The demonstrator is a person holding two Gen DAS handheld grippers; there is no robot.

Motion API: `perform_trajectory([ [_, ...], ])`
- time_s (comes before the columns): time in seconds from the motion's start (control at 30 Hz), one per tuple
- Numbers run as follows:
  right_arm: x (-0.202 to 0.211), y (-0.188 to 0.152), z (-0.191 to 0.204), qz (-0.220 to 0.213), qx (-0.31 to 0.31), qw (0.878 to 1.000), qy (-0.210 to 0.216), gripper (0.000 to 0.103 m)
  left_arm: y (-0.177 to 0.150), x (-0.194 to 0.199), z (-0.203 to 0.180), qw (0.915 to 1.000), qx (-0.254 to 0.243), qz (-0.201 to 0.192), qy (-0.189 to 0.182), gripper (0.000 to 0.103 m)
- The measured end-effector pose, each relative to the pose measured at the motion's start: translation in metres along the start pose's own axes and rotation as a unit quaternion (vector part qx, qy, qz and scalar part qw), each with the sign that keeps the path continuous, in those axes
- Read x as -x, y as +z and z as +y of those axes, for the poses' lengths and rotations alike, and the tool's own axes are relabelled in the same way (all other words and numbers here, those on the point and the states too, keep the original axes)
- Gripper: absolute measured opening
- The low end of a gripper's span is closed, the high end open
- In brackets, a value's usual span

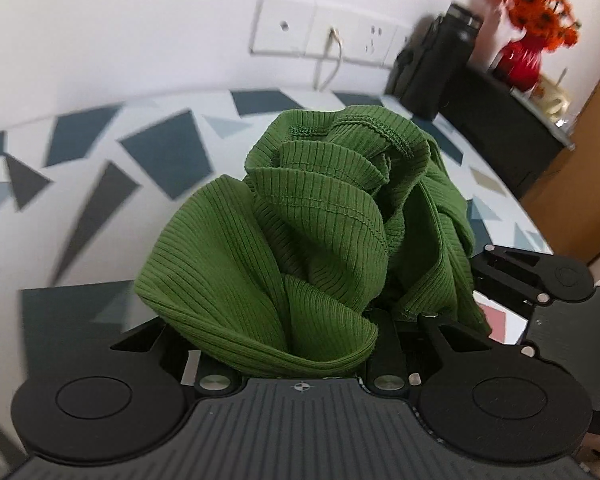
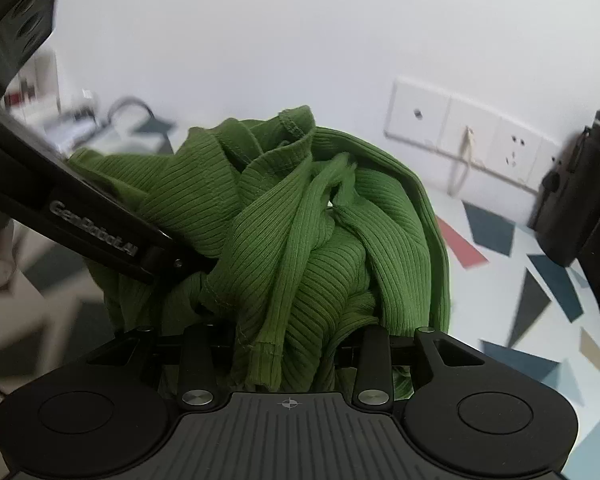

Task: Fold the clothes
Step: 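Carry the green sweater with both grippers over to the triangle-patterned table, then lower the green sweater onto the table and open both grippers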

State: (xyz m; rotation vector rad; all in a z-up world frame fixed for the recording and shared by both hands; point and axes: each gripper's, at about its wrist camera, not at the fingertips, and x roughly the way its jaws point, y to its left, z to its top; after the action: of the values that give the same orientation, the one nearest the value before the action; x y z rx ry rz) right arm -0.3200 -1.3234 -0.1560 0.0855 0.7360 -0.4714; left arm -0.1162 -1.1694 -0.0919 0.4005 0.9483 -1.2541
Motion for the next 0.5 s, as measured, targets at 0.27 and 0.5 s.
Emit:
perform_trajectory([
  [0.27,-0.022,-0.023,-0.044,0.045,-0.034,0.998,0.033,0.035,0.014,-0.058,-0.031,0.9971,-0.003,0.046,0.060,0.032],
  [0.5,-0.034,-0.022,-0.051,0.054,-0.045,0.996,0.060,0.043,0.018,-0.068,-0.038,0.9943,-0.002,0.045,0.097,0.047],
])
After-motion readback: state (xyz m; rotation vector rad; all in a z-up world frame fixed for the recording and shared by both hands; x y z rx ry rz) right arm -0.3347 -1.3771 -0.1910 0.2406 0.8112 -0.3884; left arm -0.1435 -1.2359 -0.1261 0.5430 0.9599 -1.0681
